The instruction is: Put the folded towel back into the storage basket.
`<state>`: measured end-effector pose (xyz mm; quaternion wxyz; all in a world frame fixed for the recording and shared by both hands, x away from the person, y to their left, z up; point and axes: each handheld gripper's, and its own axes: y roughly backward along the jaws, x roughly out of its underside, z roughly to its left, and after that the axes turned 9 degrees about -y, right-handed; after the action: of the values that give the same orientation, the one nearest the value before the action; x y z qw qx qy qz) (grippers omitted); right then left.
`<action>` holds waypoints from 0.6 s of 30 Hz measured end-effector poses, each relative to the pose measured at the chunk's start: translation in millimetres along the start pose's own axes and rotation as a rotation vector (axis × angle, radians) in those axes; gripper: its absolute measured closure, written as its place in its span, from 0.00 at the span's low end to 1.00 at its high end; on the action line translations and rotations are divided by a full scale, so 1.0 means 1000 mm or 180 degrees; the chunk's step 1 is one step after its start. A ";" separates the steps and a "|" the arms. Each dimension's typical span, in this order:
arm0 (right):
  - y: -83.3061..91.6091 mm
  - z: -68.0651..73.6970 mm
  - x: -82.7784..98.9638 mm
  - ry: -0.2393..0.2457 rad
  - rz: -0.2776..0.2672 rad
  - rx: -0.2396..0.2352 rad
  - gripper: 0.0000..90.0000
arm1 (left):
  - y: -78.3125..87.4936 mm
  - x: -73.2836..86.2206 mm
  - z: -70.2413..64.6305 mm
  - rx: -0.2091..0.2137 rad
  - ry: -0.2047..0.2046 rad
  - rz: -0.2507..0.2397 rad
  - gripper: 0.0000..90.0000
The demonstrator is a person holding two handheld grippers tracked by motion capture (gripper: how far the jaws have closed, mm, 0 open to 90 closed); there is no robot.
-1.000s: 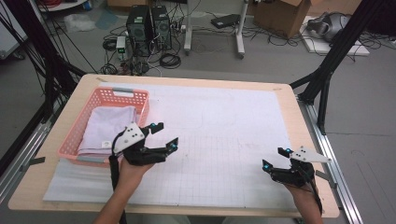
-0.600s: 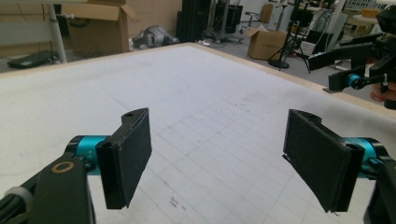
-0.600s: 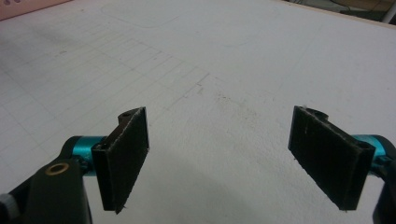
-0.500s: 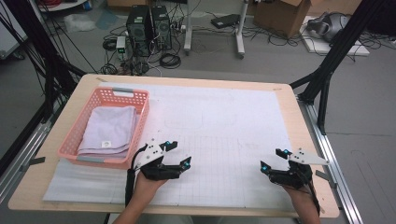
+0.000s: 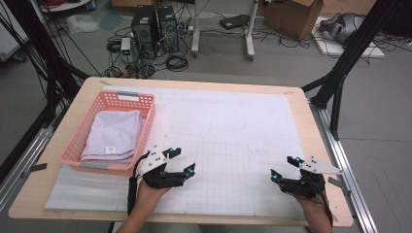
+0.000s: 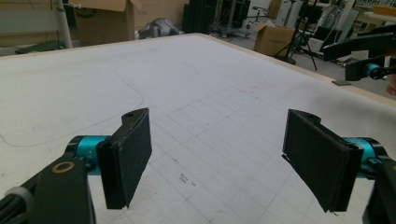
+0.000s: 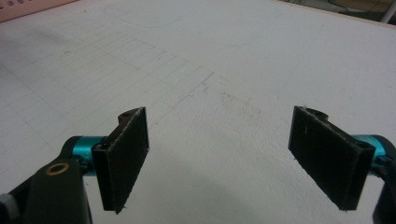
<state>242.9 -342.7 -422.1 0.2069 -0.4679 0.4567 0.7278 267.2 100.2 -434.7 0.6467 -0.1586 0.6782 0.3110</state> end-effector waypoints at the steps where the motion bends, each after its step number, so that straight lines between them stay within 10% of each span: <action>1: 0.000 0.000 0.000 -0.0001 0.0004 -0.0001 0.22 | 0.000 0.000 0.000 0.0001 0.0011 -0.0005 0.27; 18: 0.000 -0.002 0.000 0.0002 0.0018 -0.0013 0.22 | 0.000 0.004 0.006 -0.0070 0.0063 0.0037 0.27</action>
<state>244.2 -344.5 -422.6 0.2038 -0.4673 0.4567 0.7291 271.2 105.1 -438.8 0.6363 -0.1648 0.6820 0.3206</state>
